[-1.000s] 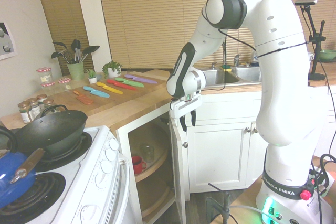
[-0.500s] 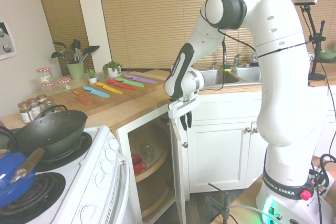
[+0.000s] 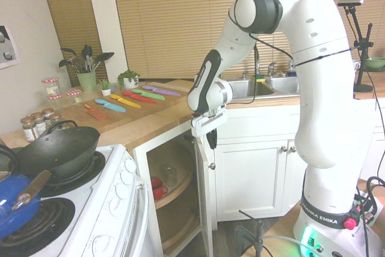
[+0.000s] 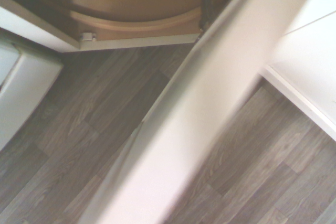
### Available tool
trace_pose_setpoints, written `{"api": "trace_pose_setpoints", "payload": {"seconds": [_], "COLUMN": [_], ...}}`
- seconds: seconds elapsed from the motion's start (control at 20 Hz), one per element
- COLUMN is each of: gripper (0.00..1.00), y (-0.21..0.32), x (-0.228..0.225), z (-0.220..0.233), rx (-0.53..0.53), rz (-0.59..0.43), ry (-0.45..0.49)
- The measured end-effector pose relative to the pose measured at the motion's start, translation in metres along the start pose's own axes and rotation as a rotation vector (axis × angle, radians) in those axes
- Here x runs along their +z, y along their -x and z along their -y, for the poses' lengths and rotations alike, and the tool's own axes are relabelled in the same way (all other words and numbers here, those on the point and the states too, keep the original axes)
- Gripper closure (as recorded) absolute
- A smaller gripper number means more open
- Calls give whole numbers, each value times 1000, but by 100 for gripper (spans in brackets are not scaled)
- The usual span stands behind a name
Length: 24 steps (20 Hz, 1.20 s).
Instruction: Close the cabinet
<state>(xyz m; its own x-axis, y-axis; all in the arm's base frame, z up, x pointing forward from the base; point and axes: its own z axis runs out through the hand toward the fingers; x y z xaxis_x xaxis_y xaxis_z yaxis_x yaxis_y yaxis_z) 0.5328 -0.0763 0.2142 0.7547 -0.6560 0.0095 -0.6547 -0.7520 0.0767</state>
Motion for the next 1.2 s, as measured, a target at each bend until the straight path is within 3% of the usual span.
{"api": "trace_pose_setpoints", "payload": {"seconds": [0.45, 1.0, 1.2], "gripper": [100, 100, 100], "y": [21, 29, 24], "x": [14, -17, -13], "z": [44, 165, 179], "rx": [-24, -35, -24], "rz": [5, -1, -2], "ry": [-1, -25, -23]}}
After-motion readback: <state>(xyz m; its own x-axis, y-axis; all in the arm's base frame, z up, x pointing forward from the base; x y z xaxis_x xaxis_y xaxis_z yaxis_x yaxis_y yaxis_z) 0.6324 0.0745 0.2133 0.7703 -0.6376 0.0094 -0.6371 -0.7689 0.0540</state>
